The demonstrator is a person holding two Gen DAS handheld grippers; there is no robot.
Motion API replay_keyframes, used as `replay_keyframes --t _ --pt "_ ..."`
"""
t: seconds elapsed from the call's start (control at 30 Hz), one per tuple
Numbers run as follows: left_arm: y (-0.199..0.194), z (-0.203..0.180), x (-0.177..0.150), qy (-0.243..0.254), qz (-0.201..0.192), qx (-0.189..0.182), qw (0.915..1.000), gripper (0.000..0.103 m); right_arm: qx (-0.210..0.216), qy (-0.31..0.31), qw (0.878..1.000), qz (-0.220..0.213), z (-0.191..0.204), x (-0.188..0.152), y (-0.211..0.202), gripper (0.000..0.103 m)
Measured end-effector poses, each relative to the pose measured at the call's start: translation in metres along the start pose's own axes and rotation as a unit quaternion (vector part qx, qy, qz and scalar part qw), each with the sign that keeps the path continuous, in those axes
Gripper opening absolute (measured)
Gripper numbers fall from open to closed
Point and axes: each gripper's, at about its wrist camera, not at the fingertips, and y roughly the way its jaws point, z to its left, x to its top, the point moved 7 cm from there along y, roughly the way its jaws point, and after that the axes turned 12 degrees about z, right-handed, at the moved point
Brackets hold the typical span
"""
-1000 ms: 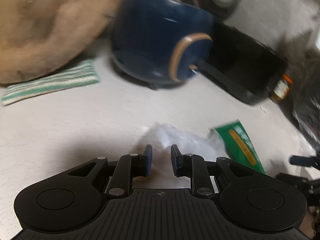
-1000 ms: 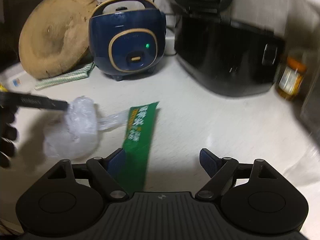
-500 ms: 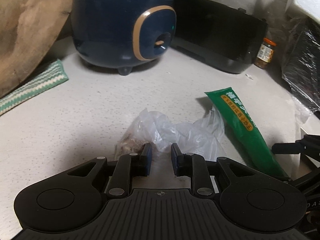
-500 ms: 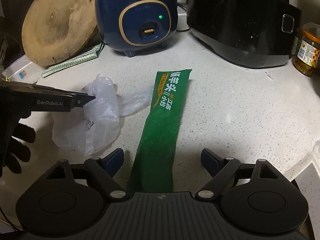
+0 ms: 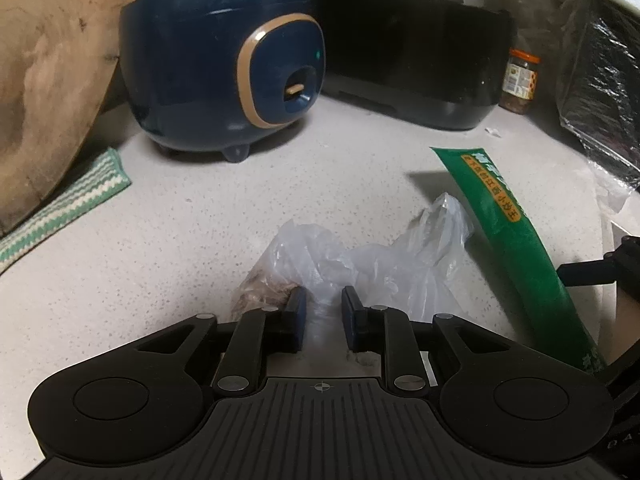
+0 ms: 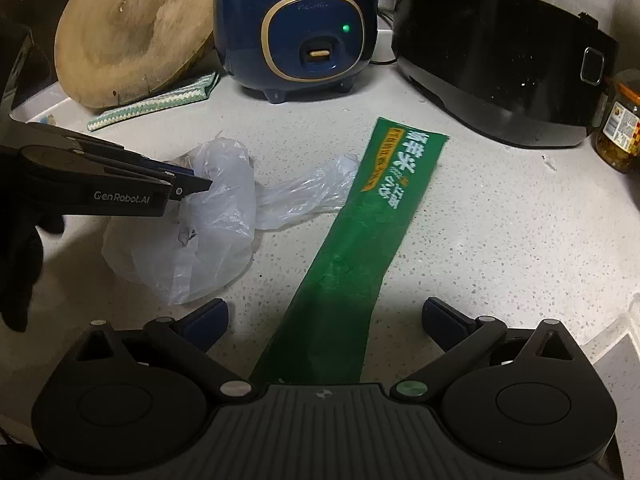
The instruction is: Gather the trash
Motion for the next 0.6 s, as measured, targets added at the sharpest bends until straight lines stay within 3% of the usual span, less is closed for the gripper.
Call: replay_keyframes --t 0.13,0.6 --pt "-0.003 0.009 -0.003 -0.039 -0.017 -0.029 0.9987 0.01 -0.005 0.009 1.0 0.001 -0.001 -0.001 0.0 0.103" --pt "-0.07 0.035 0.002 -0.102 -0.112 -0.049 0.9873 0.006 -0.011 -0.004 1.0 0.001 -0.001 -0.004 -0.001 0.103"
